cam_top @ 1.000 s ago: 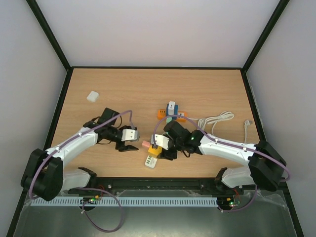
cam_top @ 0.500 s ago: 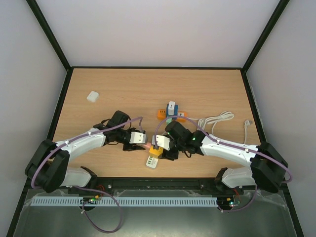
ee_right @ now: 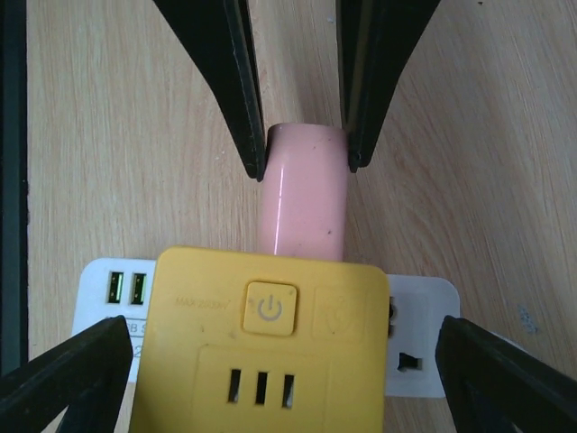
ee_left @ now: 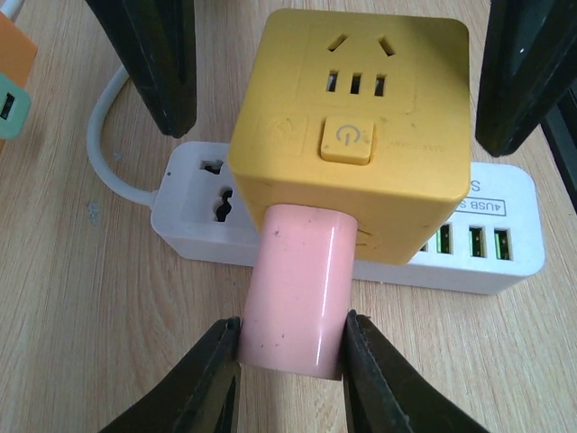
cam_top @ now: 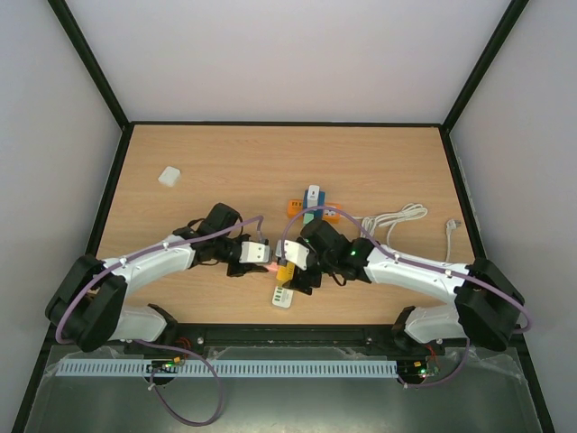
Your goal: Pull the plug off the socket
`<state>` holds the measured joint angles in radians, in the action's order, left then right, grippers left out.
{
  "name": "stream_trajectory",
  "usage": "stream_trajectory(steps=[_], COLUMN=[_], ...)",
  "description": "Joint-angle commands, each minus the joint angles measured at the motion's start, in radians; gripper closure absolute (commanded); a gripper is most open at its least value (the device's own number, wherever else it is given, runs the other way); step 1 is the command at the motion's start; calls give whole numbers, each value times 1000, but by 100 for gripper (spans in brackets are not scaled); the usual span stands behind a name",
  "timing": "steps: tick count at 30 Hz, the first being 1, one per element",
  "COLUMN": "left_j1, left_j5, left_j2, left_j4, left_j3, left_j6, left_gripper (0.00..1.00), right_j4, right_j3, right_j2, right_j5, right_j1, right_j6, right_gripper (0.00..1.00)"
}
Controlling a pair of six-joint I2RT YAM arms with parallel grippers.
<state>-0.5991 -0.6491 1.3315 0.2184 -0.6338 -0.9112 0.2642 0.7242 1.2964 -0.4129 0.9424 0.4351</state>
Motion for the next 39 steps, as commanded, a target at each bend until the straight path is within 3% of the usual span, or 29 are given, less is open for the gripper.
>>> stream_trajectory(steps=[1, 19, 29, 39], left_j1=[-9, 53, 153, 194], left_j5=[-6, 8, 8, 41], left_j2=[6, -19, -52, -65], left_j4=[-25, 42, 107, 137], left_j3=[-9, -4, 8, 27], left_j6=[6, -47, -123, -192], left_gripper=[80, 92, 97, 97], right_j4=[-46, 31, 84, 128], right_j3=[4, -49, -37, -2], right_j2=[25, -21, -9, 41], right_j5=[25, 80, 86, 80], right_j1=[-2, -3, -3, -3], right_j6=[-23, 17, -7, -20], right_gripper=[11, 59, 72, 78])
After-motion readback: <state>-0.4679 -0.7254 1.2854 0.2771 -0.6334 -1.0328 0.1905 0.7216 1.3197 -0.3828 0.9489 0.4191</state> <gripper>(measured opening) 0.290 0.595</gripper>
